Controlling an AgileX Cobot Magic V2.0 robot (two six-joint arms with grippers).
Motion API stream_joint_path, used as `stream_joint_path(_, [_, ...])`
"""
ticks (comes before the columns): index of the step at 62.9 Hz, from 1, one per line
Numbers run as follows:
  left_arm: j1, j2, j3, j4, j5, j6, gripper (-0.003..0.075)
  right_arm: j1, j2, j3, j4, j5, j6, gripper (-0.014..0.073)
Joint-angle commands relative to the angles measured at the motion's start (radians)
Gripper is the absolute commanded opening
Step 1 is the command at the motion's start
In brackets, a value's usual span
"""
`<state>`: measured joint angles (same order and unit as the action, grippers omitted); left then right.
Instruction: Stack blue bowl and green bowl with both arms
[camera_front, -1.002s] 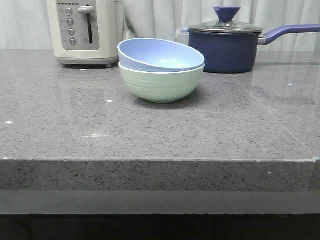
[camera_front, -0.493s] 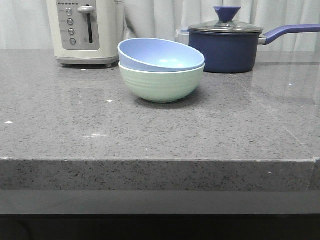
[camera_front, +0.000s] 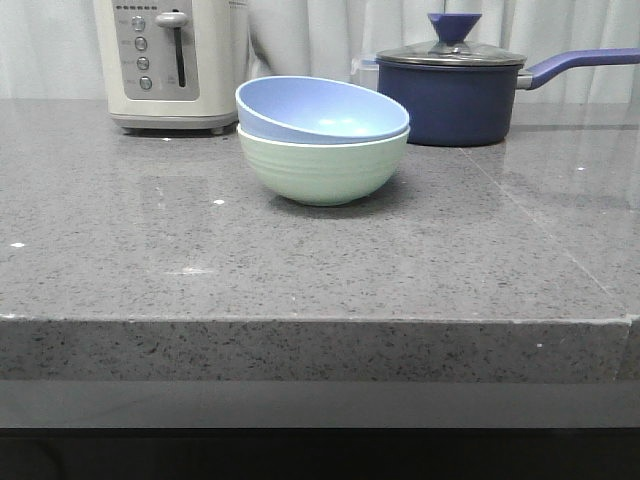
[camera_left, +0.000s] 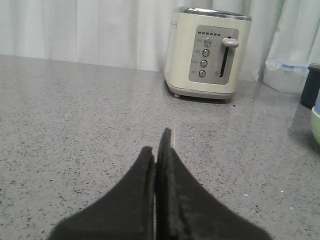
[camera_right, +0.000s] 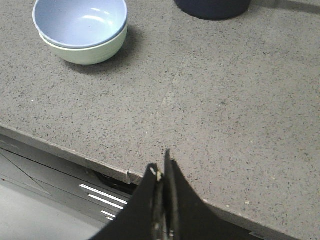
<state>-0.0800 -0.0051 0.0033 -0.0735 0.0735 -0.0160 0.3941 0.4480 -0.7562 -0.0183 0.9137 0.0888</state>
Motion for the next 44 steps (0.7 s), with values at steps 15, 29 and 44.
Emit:
stream_joint_path(15, [-0.006,-0.019,0.007,-0.001,-0.086,-0.006,-0.0020,-0.176,-0.136,0.181,-0.029,-0.369,-0.002,-0.0054])
stream_joint_path(29, [-0.006,-0.019,0.007,-0.001,-0.086,-0.006,-0.0020,-0.307,-0.344,0.512,-0.029,-0.780,-0.002,-0.0054])
stream_joint_path(44, [-0.006,-0.019,0.007,-0.001,-0.086,-0.006,-0.0020,-0.373,-0.474,0.717,-0.028,-0.921,-0.002,-0.0054])
